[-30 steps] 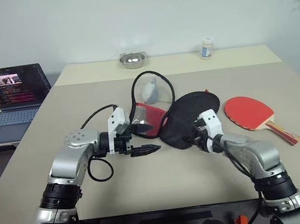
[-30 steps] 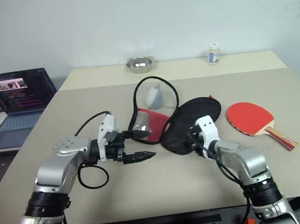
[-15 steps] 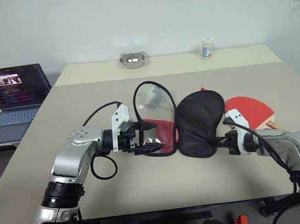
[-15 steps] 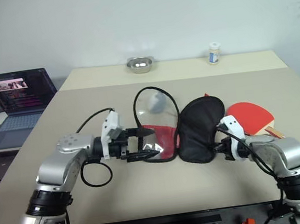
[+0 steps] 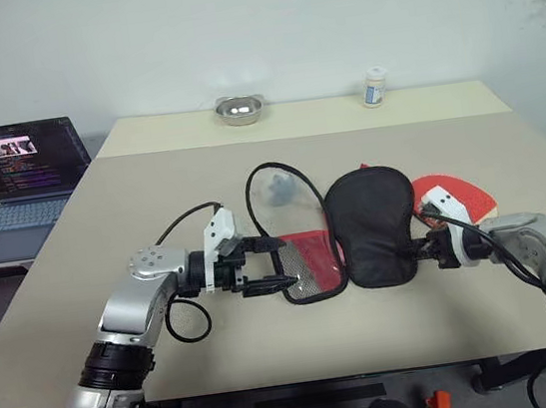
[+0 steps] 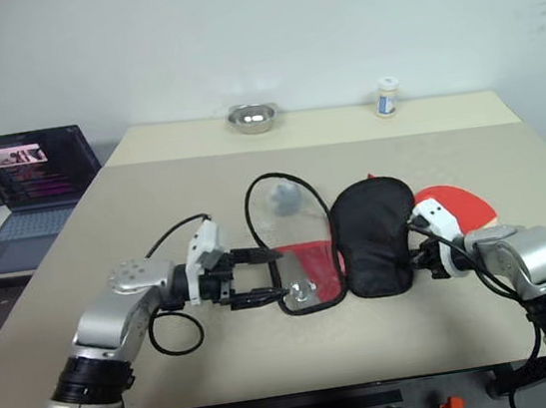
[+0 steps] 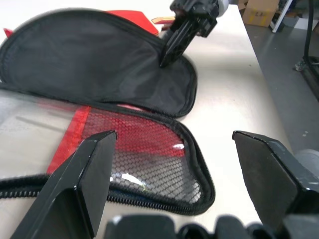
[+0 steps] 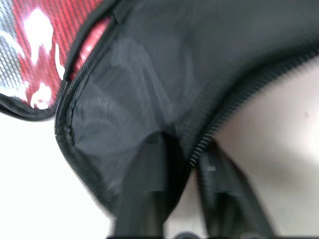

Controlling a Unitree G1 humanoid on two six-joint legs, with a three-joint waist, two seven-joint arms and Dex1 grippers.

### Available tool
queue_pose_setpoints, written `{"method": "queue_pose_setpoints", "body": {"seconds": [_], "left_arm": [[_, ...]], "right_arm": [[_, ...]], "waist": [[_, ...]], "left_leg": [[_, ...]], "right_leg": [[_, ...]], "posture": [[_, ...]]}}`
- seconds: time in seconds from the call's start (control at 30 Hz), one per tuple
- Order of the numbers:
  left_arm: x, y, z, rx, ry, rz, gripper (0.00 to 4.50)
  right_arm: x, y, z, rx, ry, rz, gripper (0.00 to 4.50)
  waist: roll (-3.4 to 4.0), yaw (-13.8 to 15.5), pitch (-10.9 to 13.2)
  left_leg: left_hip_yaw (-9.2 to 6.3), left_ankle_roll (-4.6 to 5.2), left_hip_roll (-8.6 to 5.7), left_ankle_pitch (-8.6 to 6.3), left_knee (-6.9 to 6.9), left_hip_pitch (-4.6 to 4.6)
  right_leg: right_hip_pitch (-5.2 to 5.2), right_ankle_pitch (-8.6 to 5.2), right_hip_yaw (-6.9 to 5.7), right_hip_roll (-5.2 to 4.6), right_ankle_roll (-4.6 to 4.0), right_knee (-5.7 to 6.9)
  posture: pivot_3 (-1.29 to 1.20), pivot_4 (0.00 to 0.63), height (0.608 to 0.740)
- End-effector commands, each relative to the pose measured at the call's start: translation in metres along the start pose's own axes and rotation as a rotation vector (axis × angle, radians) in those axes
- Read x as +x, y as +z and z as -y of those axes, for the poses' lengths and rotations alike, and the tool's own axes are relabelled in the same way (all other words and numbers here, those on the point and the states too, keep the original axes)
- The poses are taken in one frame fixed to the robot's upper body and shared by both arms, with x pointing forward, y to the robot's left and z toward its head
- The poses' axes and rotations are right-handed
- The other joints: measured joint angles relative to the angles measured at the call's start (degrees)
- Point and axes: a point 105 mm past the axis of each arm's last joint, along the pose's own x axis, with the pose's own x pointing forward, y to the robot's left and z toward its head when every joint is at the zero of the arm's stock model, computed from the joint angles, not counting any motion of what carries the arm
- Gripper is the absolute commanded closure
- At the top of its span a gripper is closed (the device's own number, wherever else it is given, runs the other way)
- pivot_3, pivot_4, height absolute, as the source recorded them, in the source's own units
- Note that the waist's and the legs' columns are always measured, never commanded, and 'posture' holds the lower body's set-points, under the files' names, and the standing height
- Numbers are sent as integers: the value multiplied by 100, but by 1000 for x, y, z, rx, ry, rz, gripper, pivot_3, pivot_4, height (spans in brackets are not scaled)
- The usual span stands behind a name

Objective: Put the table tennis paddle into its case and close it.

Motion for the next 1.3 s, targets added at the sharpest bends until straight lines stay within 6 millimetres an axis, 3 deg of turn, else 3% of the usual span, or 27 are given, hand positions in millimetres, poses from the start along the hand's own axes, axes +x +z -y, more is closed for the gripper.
{"method": "queue_pose_setpoints", "body": {"seconds": [0.03, 0.23, 0.43, 0.57, 0.73, 0.97, 1.13, 1.3], "left_arm": [[2, 3, 1, 31, -17, 12, 418], [7, 5, 4, 30, -32, 35, 418], [19, 21, 6, 61, -29, 79, 418], [33, 42, 5, 56, -31, 143, 418], [46, 47, 5, 85, -58, 121, 418], [50, 52, 4, 98, -71, 114, 418], [48, 51, 5, 104, -66, 109, 418], [42, 49, 2, 106, -42, 98, 418]], "right_arm": [[-12, 15, 6, -30, -40, 59, 2160], [-52, 13, 19, -96, -127, 86, 21], [-105, 5, 56, -202, -348, 125, 21], [-121, -7, 82, -172, -451, 120, 21], [-117, -30, 117, -48, -545, 60, 21], [-96, -35, 147, -5, -542, 48, 21], [-79, -44, 147, 38, -460, -8, 21], [-77, -52, 141, 33, -373, -70, 21]], "waist": [[0, 2, 0], [1, 40, 2], [0, 32, 2], [-1, 27, 2], [3, -11, 2], [9, -42, 5], [8, -43, 5], [7, -43, 4]], "left_leg": [[0, 0, 0, 0, 0, 0], [-2, 0, -2, 0, 0, -5], [-1, 0, -2, 0, 1, -2], [1, 0, -3, 0, 4, 2], [5, 0, -2, 0, 3, 8], [11, 0, -3, 1, 2, 12], [12, -1, -3, 1, 1, 11], [10, -1, -1, 1, 2, 20]], "right_leg": [[0, 0, 0, 0, 0, 0], [-1, 0, -2, -3, 0, -3], [2, 0, -2, -4, 3, -5], [7, -2, 1, -2, 7, -4], [7, -2, 8, 4, 7, -2], [6, 0, 14, 8, 3, 1], [8, 0, 14, 7, 3, -2], [15, 0, 13, 6, 2, 0]], "posture": [[0, 150, 740], [0, 150, 740], [0, 150, 740], [0, 150, 740], [0, 150, 740], [0, 150, 740], [0, 150, 740], [0, 150, 740]]}}
